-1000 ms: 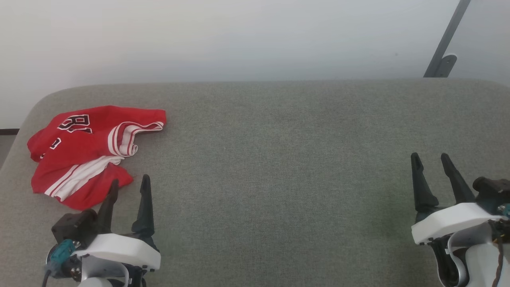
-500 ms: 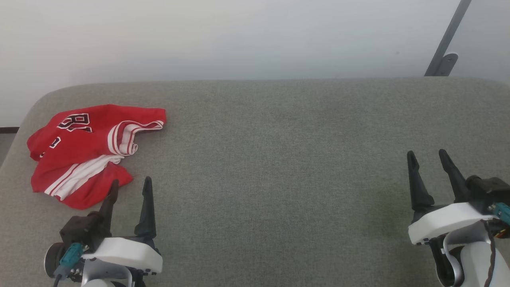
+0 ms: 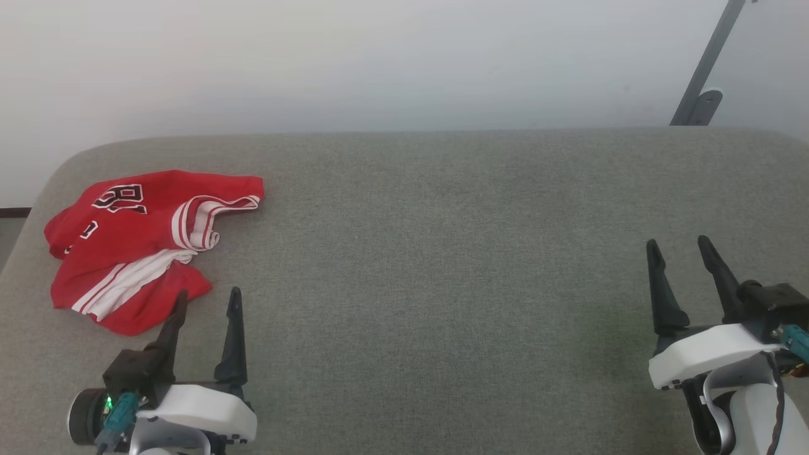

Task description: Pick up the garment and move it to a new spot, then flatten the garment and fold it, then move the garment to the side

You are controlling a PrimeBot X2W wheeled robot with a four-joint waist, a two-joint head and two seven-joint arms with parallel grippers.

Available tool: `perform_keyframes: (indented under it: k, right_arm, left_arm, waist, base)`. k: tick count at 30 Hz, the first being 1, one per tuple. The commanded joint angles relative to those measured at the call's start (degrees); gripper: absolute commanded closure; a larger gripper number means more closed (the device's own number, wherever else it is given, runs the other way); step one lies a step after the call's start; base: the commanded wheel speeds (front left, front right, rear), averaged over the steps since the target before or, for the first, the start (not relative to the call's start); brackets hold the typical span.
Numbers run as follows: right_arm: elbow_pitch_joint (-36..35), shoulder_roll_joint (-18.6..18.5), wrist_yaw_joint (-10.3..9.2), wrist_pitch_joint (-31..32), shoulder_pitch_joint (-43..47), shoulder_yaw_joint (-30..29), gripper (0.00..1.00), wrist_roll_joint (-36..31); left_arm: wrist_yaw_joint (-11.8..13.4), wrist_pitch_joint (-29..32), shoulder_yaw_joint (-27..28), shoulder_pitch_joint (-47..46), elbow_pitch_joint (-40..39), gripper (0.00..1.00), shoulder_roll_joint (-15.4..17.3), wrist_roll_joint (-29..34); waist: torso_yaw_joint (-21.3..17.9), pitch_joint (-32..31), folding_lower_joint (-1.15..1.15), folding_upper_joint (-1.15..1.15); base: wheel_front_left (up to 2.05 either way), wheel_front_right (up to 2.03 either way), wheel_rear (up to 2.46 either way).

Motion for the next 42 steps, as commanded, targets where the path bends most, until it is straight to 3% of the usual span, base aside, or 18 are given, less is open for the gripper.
perform_keyframes:
  k: [1,15,32,42]
  right_arm:
    - [0.05,0.21,0.0,-0.58,-0.48,-0.14,0.0,-0.84]
    - [-0.26,0.98,0.0,-2.07,0.85,-1.54,0.0,-3.44]
    - [-0.63,1.67,0.0,-1.98,1.3,-2.65,0.0,-0.7]
    - [-1.35,2.07,0.0,-1.98,2.07,-1.36,0.0,0.08]
  left_arm:
    - [-0.4,-0.55,0.51,0.51,0.18,0.0,-0.28,0.7]
    - [-1.81,-2.05,2.16,0.57,1.36,0.0,-1.1,6.62]
    - [-3.19,-1.94,3.39,-0.19,2.78,0.0,-2.21,5.32]
    - [-3.17,-1.94,3.07,-0.91,3.11,0.0,-2.73,6.16]
  waist:
    - [-0.03,-0.15,0.0,0.0]
    - [-0.28,-0.14,0.0,0.0]
    - [0.56,-0.19,0.0,0.0]
    - [6.71,-0.09,0.0,0.0]
  base:
    - [0.0,0.0,0.0]
    - [0.0,0.0,0.0]
    - [0.0,0.0,0.0]
    - [0.0,0.0,0.0]
